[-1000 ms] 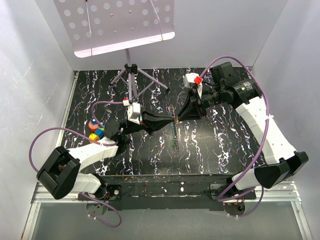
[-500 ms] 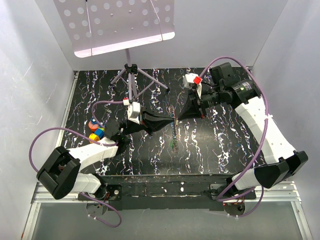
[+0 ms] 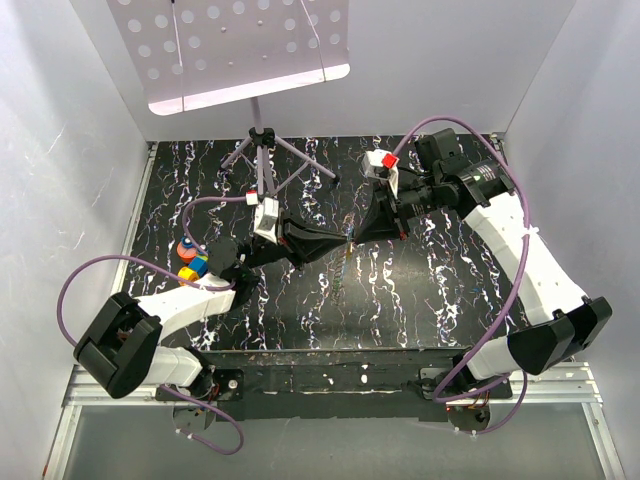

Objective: Put the keys on the keyring

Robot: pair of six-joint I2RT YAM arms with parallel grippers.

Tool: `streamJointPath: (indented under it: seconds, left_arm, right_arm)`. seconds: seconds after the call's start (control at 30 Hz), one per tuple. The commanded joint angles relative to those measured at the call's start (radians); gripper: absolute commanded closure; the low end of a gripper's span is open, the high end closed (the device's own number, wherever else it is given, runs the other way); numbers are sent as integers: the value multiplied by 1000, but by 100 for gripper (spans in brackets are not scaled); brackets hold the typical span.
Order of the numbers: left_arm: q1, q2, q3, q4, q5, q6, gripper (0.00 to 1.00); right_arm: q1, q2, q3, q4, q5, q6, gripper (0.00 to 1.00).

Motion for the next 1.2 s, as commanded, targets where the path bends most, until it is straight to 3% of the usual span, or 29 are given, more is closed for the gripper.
streamJointPath:
  seconds: [0.0, 0.03, 0.13, 0.27, 0.47, 0.8, 1.07, 1.17]
  left_arm:
    - [12, -28, 29, 181, -15, -28, 100]
    - [12, -27, 31, 186, -19, -44, 100]
    - [12, -20, 36, 215, -48, -94, 100]
    - [12, -10, 55, 247, -76, -177, 100]
    - [14, -7, 98, 229, -88, -249, 100]
    - [10, -5, 166, 79, -179, -271, 100]
    - [0, 21, 200, -38, -268, -343, 100]
    - [-2, 18, 220, -128, -273, -371, 100]
  right_arm:
    - [0, -11, -4, 33, -51, 78, 84]
    - [-4, -18, -4, 47, -73, 103, 75]
    - [-24, -39, 14, 75, -133, 149, 65]
    - [-72, -68, 28, 197, -226, 302, 62]
    - [-75, -116, -57, 513, -282, 684, 61]
    - [-86, -176, -48, 402, 7, 617, 58]
    - [-210, -143, -8, 365, -22, 707, 58]
    - [-233, -136, 22, 273, -47, 578, 58]
